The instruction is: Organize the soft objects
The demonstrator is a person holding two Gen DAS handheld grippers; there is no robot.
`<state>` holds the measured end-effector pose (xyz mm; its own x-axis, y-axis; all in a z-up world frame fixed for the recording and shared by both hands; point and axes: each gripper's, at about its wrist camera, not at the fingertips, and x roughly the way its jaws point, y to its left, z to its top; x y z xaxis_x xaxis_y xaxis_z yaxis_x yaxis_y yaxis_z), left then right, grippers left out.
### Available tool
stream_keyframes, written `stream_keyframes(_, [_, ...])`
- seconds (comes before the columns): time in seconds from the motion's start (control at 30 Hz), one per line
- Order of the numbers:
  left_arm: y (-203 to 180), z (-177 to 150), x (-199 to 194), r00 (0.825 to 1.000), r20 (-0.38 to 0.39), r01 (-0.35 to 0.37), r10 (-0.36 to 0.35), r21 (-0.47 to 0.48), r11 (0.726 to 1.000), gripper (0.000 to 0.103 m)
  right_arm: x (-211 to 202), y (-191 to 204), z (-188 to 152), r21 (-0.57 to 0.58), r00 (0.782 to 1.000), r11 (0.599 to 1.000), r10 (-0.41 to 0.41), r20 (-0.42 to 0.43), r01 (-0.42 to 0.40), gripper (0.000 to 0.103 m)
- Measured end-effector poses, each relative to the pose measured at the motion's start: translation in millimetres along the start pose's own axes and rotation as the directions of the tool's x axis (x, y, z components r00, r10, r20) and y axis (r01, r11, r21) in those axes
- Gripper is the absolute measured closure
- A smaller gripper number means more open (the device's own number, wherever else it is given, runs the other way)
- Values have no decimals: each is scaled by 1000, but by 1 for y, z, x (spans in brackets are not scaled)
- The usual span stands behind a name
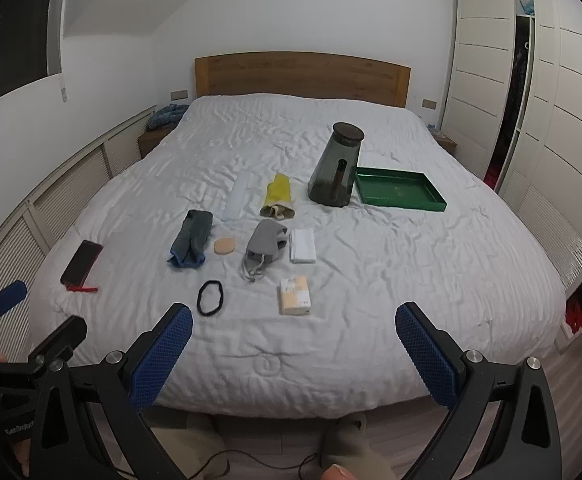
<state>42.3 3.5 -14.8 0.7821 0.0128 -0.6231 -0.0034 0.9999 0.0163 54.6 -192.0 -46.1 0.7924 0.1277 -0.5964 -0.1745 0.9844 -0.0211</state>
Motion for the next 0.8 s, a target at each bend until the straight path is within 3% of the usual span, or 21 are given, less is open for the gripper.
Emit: stream_keyframes(0.8, [17,41,111,995,-80,-55,56,3,998,1,165,5,84,16,1000,1000,17,-26,-17,0])
